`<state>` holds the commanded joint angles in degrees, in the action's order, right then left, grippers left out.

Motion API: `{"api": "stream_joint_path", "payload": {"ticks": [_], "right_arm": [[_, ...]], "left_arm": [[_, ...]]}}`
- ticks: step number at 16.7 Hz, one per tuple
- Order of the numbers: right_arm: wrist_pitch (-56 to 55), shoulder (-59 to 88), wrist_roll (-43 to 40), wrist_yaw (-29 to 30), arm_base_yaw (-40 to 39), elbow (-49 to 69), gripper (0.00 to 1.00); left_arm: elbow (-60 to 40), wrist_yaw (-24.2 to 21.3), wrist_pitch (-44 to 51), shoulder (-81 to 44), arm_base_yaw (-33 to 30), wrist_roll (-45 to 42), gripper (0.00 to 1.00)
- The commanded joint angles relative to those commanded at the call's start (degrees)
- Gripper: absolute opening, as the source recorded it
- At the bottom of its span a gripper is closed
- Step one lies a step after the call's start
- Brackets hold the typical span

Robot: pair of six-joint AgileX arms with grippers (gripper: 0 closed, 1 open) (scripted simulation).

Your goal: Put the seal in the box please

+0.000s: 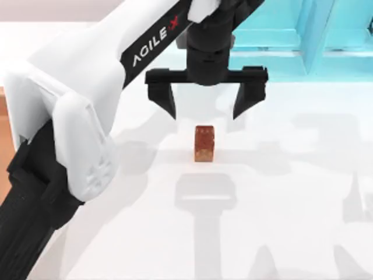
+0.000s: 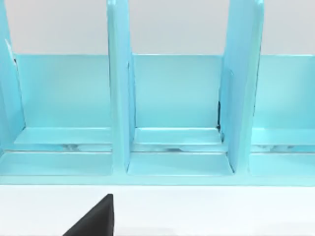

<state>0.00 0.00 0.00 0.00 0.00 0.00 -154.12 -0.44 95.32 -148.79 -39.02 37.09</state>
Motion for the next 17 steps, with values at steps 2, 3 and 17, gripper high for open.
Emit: {"api": "stream_joint_path", "payload": {"ticks": [2, 3, 17], "right_arm": [[0.0, 0.0, 0.0, 0.0, 0.0, 0.0, 1.00], [0.0, 0.0, 0.0, 0.0, 0.0, 0.0, 1.00], [0.0, 0.0, 0.0, 0.0, 0.0, 0.0, 1.00]], "left_arm": [[0.1, 0.0, -0.1, -0.2, 0.3, 0.0, 1.00], [0.2, 0.0, -0.3, -0.2, 0.3, -0.1, 1.00], [31.4, 0.1, -26.9, 4.5, 0.1, -0.1, 1.00]]}}
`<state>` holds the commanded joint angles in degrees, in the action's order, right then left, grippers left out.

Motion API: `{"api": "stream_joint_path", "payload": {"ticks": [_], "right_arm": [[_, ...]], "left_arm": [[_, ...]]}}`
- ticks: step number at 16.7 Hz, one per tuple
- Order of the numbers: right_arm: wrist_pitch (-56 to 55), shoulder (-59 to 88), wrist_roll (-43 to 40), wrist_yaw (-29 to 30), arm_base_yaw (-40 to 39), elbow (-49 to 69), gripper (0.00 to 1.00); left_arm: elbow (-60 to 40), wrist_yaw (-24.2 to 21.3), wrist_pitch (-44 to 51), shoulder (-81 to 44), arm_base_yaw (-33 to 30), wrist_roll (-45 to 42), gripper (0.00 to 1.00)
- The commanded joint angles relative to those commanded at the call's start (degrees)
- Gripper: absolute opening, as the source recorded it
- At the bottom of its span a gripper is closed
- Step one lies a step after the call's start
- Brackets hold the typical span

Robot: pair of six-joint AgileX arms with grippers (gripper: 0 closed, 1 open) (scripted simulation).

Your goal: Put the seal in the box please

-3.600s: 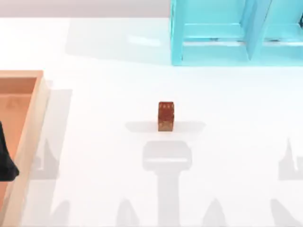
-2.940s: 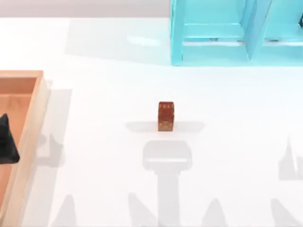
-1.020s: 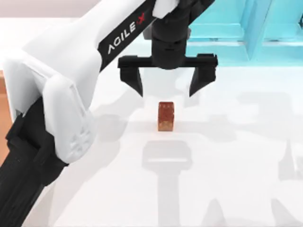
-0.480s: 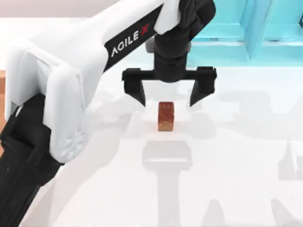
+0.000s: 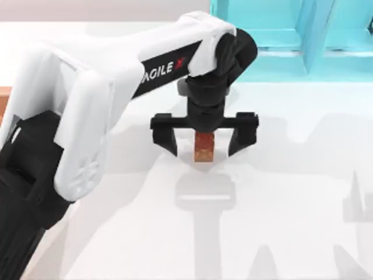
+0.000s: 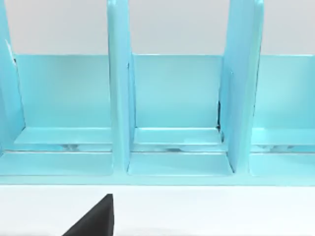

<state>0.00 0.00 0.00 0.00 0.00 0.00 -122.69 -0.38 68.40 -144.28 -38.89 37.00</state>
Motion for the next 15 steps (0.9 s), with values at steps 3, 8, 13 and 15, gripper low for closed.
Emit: {"api": "stream_joint_path", "payload": {"ticks": [3, 8, 13, 15], "right_arm": [[0.0, 0.0, 0.0, 0.0, 0.0, 0.0, 1.00], [0.0, 0.0, 0.0, 0.0, 0.0, 0.0, 1.00], [0.0, 0.0, 0.0, 0.0, 0.0, 0.0, 1.00], [0.0, 0.0, 0.0, 0.0, 0.0, 0.0, 1.00]], "left_arm": [[0.0, 0.0, 0.0, 0.0, 0.0, 0.0, 1.00], [0.0, 0.0, 0.0, 0.0, 0.0, 0.0, 0.62], [0.0, 0.0, 0.0, 0.0, 0.0, 0.0, 0.25], [0.0, 0.0, 0.0, 0.0, 0.0, 0.0, 0.10]]}}
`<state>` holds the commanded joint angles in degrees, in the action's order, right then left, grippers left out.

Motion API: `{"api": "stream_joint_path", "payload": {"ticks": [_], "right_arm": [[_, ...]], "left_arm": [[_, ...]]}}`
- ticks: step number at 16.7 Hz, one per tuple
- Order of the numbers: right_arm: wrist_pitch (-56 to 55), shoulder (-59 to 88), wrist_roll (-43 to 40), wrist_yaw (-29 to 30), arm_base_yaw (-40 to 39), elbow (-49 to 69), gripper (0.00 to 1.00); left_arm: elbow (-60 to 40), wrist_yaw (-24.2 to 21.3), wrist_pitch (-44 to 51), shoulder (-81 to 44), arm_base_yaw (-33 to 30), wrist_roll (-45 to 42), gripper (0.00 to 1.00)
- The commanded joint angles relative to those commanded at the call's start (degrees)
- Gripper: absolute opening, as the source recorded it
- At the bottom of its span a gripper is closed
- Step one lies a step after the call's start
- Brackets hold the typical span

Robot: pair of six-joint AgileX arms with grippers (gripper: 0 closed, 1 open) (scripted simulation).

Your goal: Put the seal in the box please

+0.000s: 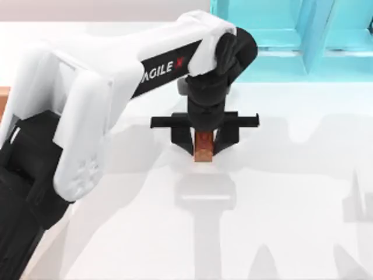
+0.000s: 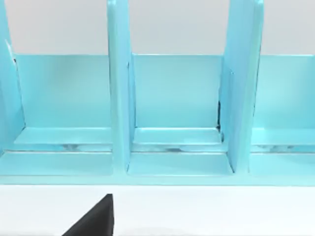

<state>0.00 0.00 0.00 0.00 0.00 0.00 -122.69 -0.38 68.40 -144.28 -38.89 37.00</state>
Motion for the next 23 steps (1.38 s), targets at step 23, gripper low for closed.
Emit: {"api": "stream_joint_path", "payload": {"ticks": [23], "right_arm": [[0.0, 0.0, 0.0, 0.0, 0.0, 0.0, 1.00]], "left_arm": [[-29.9, 0.0, 25.4, -4.3, -0.1, 0.0, 0.00]]}}
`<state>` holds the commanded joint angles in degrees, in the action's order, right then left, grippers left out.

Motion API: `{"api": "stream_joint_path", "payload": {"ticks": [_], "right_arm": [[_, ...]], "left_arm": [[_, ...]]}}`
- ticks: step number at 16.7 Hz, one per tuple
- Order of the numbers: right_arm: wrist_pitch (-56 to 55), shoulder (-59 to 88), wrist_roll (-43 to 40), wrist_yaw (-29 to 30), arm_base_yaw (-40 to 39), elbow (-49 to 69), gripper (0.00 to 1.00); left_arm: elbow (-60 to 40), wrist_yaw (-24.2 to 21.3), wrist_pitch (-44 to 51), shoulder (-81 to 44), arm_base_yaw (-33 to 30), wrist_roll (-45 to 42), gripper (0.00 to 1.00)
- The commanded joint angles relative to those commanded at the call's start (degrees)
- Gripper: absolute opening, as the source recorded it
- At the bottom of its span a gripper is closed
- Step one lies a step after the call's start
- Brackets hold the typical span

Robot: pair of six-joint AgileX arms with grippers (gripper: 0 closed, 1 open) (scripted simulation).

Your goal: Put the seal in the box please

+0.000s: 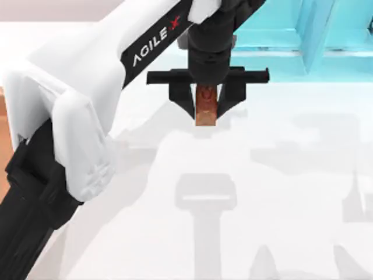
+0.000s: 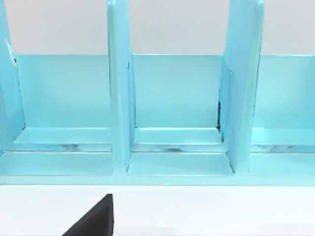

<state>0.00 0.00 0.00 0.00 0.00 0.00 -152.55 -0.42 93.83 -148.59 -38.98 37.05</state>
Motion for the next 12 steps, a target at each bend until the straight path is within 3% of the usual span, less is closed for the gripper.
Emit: {"api": "stream_joint_path", "payload": {"ticks": [7, 12], "right_arm": [[0.0, 0.0, 0.0, 0.0, 0.0, 0.0, 1.00], [0.0, 0.0, 0.0, 0.0, 0.0, 0.0, 1.00]], "left_arm": [[-0.7, 0.0, 1.1, 0.6, 0.8, -0.9, 0.00], [11.0, 0.2, -2.2, 9.3, 11.1, -11.3, 0.00]]}}
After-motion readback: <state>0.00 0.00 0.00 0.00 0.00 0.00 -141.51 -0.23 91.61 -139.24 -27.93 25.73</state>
